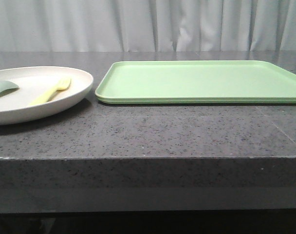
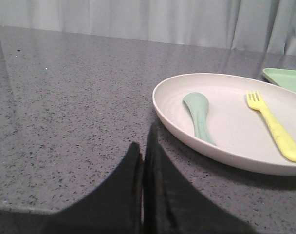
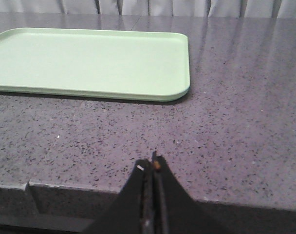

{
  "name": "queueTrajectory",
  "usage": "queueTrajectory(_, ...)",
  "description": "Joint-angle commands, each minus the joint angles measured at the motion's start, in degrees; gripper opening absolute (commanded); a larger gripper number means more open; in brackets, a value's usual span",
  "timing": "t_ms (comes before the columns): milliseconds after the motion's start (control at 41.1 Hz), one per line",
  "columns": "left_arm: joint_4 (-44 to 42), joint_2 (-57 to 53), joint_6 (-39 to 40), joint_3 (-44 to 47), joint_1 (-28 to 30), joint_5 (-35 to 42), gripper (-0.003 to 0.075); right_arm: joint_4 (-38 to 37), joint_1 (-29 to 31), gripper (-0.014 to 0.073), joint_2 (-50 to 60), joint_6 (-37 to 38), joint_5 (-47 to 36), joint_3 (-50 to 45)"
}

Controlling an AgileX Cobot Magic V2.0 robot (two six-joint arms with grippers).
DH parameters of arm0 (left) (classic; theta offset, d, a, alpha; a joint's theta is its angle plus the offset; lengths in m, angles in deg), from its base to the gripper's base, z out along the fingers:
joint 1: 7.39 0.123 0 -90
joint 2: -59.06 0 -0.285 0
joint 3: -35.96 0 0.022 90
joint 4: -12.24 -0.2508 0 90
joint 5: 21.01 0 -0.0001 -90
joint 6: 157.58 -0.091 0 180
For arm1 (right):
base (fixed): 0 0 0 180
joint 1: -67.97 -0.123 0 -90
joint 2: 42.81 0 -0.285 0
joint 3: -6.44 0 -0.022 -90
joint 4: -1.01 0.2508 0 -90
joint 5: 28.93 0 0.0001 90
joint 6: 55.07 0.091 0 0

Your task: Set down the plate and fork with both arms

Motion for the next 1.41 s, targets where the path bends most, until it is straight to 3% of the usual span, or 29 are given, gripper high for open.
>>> queueTrajectory(0, 0.4, -1.1, -0.1, 0.2, 0.1, 4.9, -0.0018, -0.5, 0.3, -0.0061, 1.0, -0.1, -4.5, 0.2)
queueTrajectory(1119, 0.4, -1.1, -0.1, 0.2, 0.1, 4.9, -0.0018, -0.5, 0.3, -0.0061, 1.0, -0.1, -6.0, 0.2)
queueTrajectory(1386, 0.4, -1.1, -0.1, 0.2, 0.1, 10.1, -0.0018, -0.5, 0.3, -0.0061, 1.0, -0.1, -6.2, 0.2)
